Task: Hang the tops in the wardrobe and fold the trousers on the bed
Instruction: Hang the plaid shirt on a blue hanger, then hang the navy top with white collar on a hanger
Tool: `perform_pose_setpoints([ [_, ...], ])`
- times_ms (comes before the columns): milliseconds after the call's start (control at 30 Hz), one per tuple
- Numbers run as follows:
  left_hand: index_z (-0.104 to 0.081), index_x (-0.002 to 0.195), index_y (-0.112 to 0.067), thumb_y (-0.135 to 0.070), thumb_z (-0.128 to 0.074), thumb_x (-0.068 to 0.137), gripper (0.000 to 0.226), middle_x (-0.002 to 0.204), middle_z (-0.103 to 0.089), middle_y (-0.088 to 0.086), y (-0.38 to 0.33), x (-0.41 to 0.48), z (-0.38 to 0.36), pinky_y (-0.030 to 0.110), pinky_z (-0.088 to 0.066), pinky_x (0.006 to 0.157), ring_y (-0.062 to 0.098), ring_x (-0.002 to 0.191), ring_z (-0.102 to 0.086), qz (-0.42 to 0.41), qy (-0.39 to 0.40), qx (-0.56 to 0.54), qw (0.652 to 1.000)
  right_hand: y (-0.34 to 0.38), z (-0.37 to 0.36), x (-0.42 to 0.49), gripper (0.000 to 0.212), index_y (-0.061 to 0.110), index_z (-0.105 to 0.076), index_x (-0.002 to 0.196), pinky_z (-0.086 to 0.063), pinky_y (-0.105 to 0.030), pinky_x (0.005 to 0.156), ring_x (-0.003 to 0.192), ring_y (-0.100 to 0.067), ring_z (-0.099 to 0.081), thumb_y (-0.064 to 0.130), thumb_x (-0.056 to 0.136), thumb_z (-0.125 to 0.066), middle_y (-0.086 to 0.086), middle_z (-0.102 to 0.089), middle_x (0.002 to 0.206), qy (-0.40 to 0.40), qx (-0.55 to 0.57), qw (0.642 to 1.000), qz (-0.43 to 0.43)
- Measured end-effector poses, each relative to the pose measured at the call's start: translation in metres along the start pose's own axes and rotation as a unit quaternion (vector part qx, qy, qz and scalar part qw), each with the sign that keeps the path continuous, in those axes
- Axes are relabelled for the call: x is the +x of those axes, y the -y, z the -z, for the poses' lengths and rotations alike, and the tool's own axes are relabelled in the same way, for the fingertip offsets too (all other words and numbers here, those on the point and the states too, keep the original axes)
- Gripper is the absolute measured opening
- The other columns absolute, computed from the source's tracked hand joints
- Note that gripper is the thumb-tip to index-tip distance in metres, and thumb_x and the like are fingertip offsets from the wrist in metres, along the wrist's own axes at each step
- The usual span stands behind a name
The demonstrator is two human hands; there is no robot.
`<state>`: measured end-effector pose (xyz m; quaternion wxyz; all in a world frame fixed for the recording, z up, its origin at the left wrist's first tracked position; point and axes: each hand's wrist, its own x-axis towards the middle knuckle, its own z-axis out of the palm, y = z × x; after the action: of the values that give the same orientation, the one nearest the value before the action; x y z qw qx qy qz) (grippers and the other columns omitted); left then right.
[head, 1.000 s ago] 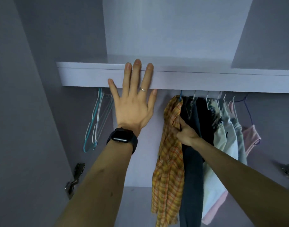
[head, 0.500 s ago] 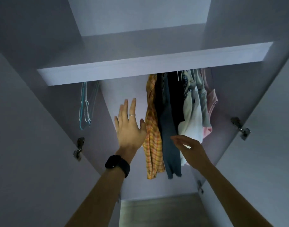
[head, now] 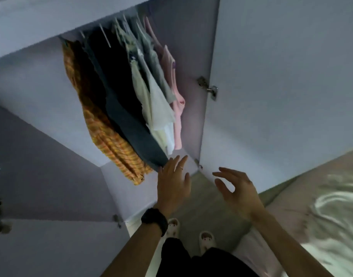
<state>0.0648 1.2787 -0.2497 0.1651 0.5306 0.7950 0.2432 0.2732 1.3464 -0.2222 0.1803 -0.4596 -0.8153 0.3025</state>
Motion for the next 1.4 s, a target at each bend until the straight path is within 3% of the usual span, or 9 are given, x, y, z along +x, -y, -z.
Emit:
perform_pose_setpoints([
  [200,-0.042,0.15,-0.029,-0.035,-0.055,0.096,0.056,0.155,-0.044,-0.003,-0.018,0.019,-0.037,0.054,-0.035,0.114,0.02,0.145,-0.037,-0.149,0.137,0.007,0.979,-0.026,-0.007,-0.048,0.025,0.032,-0.075,0.116,-0.047,-0.029,0.095,0.115,-0.023,-0.06,0.027,0.091,-0.074,0.005,-0.067,0.13,-0.098,-0.04,0.985,-0.136],
  [367,-0.035,0.155,-0.029,-0.026,-0.056,0.098,0.061,0.161,-0.034,-0.003,-0.053,0.03,-0.057,0.04,-0.024,0.122,0.018,0.149,-0.028,-0.284,0.25,0.006,0.926,-0.017,-0.014,-0.103,0.025,0.028,-0.076,0.113,-0.054,-0.035,0.091,0.103,-0.022,-0.065,0.028,0.089,-0.068,0.002,-0.071,0.121,-0.218,-0.037,0.937,-0.271],
  [467,-0.038,0.154,-0.029,-0.024,-0.058,0.096,0.061,0.16,-0.037,-0.002,-0.074,0.016,-0.079,0.047,-0.029,0.119,0.02,0.148,-0.032,-0.37,0.307,0.017,0.877,-0.006,-0.025,-0.153,0.028,0.035,-0.073,0.116,-0.053,-0.036,0.093,0.109,-0.025,-0.065,0.037,0.091,-0.061,0.006,-0.068,0.125,-0.281,-0.029,0.879,-0.384],
  [567,-0.041,0.152,-0.028,-0.027,-0.058,0.094,0.06,0.156,-0.043,0.001,-0.099,-0.011,-0.104,0.047,-0.035,0.115,0.023,0.142,-0.041,-0.445,0.35,0.01,0.824,0.01,-0.029,-0.207,0.026,0.035,-0.072,0.119,-0.048,-0.033,0.099,0.118,-0.025,-0.059,0.031,0.093,-0.068,0.008,-0.066,0.131,-0.33,-0.023,0.812,-0.48],
  [700,-0.041,0.152,-0.028,-0.03,-0.056,0.096,0.058,0.158,-0.039,-0.002,-0.14,-0.053,-0.121,0.045,-0.034,0.115,0.02,0.141,-0.041,-0.52,0.391,0.002,0.76,0.021,-0.029,-0.266,0.029,0.032,-0.07,0.124,-0.033,-0.023,0.103,0.128,-0.019,-0.051,0.031,0.096,-0.067,0.009,-0.062,0.135,-0.365,-0.016,0.744,-0.559],
  [867,-0.039,0.153,-0.03,-0.031,-0.054,0.096,0.058,0.158,-0.037,-0.004,-0.199,-0.107,-0.153,0.046,-0.035,0.114,0.022,0.142,-0.038,-0.577,0.43,0.005,0.695,0.016,-0.024,-0.333,0.029,0.031,-0.07,0.123,-0.041,-0.034,0.107,0.127,-0.022,-0.055,0.033,0.095,-0.067,0.009,-0.064,0.132,-0.428,-0.017,0.676,-0.599],
  [1033,-0.038,0.154,-0.027,-0.03,-0.054,0.097,0.059,0.16,-0.034,-0.003,-0.242,-0.15,-0.189,0.046,-0.029,0.118,0.019,0.146,-0.033,-0.588,0.445,0.03,0.675,0.0,-0.005,-0.384,0.025,0.024,-0.075,0.116,-0.043,-0.032,0.097,0.115,-0.014,-0.056,0.018,0.092,-0.073,0.011,-0.068,0.121,-0.48,-0.041,0.648,-0.589],
  [1133,-0.04,0.153,-0.026,-0.028,-0.055,0.096,0.059,0.16,-0.035,-0.002,-0.265,-0.168,-0.21,0.044,-0.028,0.119,0.019,0.146,-0.032,-0.597,0.432,0.045,0.674,-0.027,0.005,-0.419,0.027,0.03,-0.072,0.122,-0.05,-0.037,0.098,0.118,-0.018,-0.057,0.029,0.095,-0.067,0.013,-0.067,0.125,-0.477,-0.013,0.636,-0.607],
  [1400,-0.04,0.154,-0.022,-0.028,-0.054,0.098,0.058,0.16,-0.035,-0.001,-0.319,-0.194,-0.285,0.037,-0.022,0.121,0.016,0.148,-0.028,-0.592,0.425,0.093,0.679,-0.104,0.034,-0.479,0.037,0.035,-0.062,0.132,-0.044,-0.038,0.105,0.125,-0.021,-0.055,0.041,0.096,-0.06,0.009,-0.063,0.133,-0.437,0.054,0.623,-0.646],
])
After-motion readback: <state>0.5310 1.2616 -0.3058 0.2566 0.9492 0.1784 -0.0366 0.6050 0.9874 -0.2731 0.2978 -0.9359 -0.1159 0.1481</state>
